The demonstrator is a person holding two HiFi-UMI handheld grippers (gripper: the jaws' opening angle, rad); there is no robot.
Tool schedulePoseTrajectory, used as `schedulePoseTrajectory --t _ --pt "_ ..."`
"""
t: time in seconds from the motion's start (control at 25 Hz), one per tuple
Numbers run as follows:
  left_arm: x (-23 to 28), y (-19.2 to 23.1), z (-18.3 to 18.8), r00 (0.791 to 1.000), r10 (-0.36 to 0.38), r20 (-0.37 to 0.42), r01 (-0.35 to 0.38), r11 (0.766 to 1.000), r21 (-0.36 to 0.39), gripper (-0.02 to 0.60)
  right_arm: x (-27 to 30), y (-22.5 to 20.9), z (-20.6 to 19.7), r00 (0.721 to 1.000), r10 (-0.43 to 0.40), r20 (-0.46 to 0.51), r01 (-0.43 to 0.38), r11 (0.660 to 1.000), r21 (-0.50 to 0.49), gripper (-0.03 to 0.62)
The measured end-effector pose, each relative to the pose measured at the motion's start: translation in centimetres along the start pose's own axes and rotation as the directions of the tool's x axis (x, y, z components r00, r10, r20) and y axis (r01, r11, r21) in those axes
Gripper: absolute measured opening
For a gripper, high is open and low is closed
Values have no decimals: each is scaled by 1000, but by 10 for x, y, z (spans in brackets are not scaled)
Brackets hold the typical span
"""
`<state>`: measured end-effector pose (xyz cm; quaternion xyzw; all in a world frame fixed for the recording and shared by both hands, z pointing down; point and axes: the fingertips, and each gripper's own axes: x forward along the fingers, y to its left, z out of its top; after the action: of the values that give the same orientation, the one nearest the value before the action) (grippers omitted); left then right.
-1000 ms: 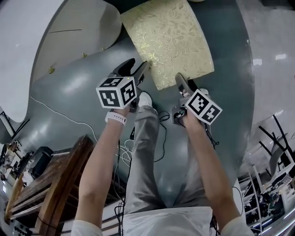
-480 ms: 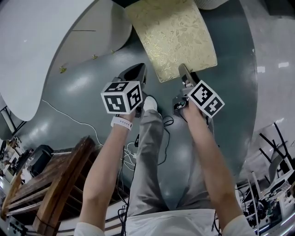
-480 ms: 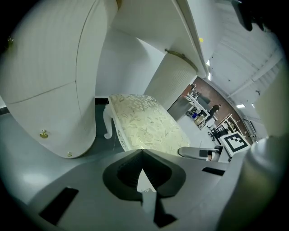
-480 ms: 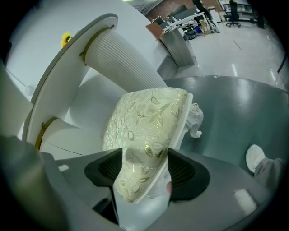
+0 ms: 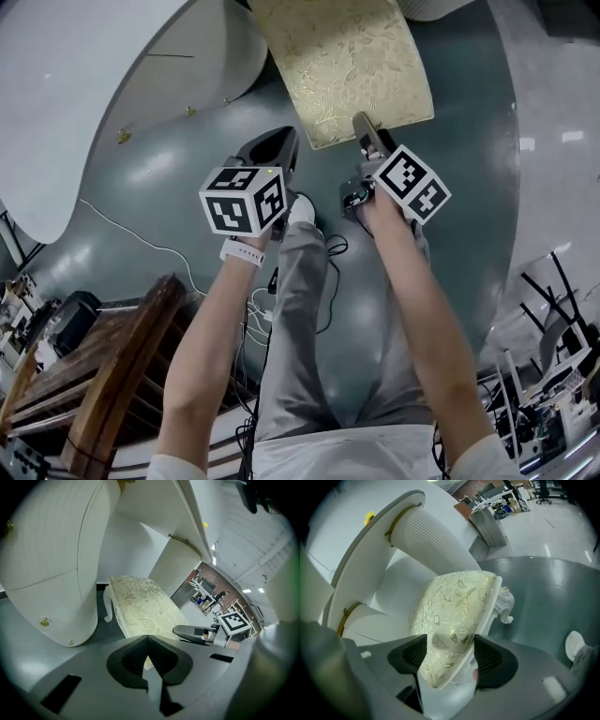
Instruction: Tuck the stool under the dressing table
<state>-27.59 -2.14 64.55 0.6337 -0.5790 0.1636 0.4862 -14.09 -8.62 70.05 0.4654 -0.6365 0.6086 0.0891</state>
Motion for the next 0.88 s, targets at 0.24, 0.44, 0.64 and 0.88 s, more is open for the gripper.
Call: schedulePoseTrajectory --t 0.24,0.44,0.64,0.88 --pt "0 5 5 1000 4 1 -4 1000 -1 11 16 14 2 1000 19 1 -19 1000 -1 325" --pt "3 7 11 1000 2 7 -2 1000 5 11 32 28 8 999 40 3 -40 999 2 325" --pt "5 15 19 1000 7 12 -7 1000 -3 11 53 46 15 998 61 4 -61 998 -5 325" --pt "6 19 24 1000 7 9 -7 1000 -4 11 77 69 25 996 85 5 -85 996 -24 325"
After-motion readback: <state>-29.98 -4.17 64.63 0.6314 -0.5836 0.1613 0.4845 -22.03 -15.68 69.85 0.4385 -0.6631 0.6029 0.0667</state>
